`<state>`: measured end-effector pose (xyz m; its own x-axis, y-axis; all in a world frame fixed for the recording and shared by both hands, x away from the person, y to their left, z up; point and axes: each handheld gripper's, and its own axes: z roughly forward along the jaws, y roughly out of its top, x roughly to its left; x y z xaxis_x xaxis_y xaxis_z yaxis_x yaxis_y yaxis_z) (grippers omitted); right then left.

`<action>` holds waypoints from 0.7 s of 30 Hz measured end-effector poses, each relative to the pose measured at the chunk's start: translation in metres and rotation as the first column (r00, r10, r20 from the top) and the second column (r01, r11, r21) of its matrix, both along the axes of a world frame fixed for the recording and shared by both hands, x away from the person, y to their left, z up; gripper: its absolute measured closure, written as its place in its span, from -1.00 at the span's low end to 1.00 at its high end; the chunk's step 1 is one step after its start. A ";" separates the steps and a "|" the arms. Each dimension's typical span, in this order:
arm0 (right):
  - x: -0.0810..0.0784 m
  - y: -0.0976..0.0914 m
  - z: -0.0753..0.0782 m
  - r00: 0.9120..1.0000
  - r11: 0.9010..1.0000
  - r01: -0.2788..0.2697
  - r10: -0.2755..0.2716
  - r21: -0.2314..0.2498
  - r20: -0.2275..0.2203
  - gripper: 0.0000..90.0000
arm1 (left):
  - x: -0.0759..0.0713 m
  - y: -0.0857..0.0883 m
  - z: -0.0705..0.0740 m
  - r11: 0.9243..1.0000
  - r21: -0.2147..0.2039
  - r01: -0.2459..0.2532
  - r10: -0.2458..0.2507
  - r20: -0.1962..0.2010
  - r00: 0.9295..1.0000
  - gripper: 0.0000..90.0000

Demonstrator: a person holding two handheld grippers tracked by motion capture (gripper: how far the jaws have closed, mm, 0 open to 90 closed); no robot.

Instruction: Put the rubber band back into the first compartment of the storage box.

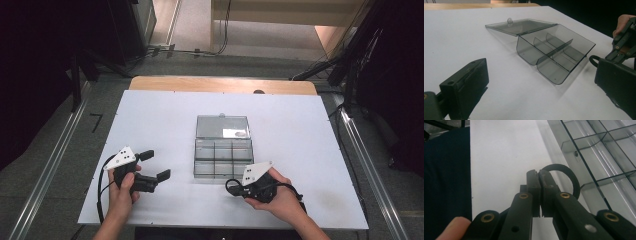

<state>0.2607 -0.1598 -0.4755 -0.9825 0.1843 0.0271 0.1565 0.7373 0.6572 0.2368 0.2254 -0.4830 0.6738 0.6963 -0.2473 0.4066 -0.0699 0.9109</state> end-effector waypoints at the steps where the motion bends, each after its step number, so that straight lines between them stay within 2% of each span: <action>1: 0.000 0.000 0.001 1.000 1.000 -0.003 0.003 0.004 -0.002 0.90 | 0.000 0.000 0.000 1.000 -0.001 -0.001 0.001 0.000 1.000 -1.00; 21: 0.000 -0.002 0.016 1.000 0.999 -0.002 0.002 0.052 -0.006 0.91 | -0.001 -0.002 0.001 1.000 -0.001 0.002 -0.002 0.013 1.000 -1.00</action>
<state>0.2609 -0.1620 -0.4599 -0.9827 0.1804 0.0424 0.1589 0.7027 0.6935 0.2357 0.2234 -0.4819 0.6785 0.6944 -0.2398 0.3949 -0.0695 0.9161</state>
